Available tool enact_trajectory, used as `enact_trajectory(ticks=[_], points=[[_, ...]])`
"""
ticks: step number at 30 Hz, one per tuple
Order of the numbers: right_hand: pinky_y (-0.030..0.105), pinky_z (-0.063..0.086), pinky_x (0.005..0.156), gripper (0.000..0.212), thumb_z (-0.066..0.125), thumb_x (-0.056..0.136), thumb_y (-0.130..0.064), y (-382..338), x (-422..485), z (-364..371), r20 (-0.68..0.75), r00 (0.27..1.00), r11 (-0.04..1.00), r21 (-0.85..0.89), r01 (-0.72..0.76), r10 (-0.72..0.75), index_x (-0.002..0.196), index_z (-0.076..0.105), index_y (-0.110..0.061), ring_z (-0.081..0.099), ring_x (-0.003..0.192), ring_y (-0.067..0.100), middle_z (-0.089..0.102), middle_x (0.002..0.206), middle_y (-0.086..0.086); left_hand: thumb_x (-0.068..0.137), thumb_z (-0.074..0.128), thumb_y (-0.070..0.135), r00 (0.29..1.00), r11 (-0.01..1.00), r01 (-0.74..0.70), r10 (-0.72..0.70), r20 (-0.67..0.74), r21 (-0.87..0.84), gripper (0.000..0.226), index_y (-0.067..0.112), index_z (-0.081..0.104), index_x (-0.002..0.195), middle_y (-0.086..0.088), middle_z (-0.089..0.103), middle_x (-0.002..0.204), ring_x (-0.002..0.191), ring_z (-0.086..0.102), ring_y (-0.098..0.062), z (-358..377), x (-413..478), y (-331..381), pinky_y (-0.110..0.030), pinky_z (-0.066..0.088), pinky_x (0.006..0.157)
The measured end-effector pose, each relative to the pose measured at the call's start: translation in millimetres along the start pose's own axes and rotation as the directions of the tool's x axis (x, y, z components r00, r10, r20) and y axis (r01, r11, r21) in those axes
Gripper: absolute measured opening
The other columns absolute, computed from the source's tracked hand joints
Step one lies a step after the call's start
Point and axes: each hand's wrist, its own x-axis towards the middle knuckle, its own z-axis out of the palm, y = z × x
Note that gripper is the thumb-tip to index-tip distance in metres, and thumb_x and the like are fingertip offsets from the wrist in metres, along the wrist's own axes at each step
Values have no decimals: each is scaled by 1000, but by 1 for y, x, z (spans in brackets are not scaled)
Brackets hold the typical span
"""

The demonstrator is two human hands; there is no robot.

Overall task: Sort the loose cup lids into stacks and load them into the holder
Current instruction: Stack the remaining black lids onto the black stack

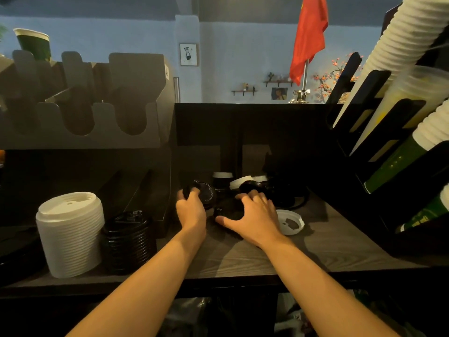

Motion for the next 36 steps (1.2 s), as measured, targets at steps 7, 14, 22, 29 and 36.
enact_trajectory(ticks=[7, 14, 22, 29, 36], points=[[40, 21, 115, 88, 48, 77, -85, -2, -3, -3, 93, 994, 997, 36, 61, -64, 146, 43, -30, 27, 139, 23, 38, 149, 2, 97, 59, 24, 993, 995, 65, -72, 96, 79, 40, 15, 59, 136, -11, 66, 121, 107, 61, -24, 1, 3, 0, -38, 49, 94], [40, 27, 113, 54, 55, 94, -34, 19, 9, 2, -64, 994, 995, -31, -95, 93, 146, 45, -23, 31, 138, 28, 36, 151, 8, 98, 59, 26, 978, 991, 104, -118, 173, 88, 42, 14, 57, 138, -11, 65, 125, 107, 62, -23, -1, 2, 1, -31, 49, 72], [36, 36, 103, 39, 56, 99, -32, 18, 10, 3, -117, 992, 998, -6, -56, 55, 136, 56, -21, 51, 125, 24, 55, 138, 3, 97, 59, 26, 970, 987, 126, -144, 197, 104, 38, 15, 59, 134, -12, 67, 119, 102, 64, -25, -2, -4, 6, -31, 47, 65], [37, 51, 91, 36, 66, 93, -40, 12, 8, -3, -135, 983, 974, 204, -98, 127, 125, 60, -24, 59, 113, 23, 66, 123, -2, 98, 59, 22, 968, 987, 112, -135, 211, 118, 37, 14, 57, 135, -10, 66, 113, 89, 62, -19, 0, -7, 7, -31, 46, 62], [37, 54, 87, 48, 74, 87, -42, 13, 9, -2, -112, 980, 942, 312, -123, 165, 125, 53, -22, 62, 111, 21, 67, 118, -1, 98, 58, 21, 972, 989, 102, -122, 203, 108, 43, 14, 51, 141, -10, 62, 119, 101, 61, -24, -2, -9, 8, -33, 50, 71]])
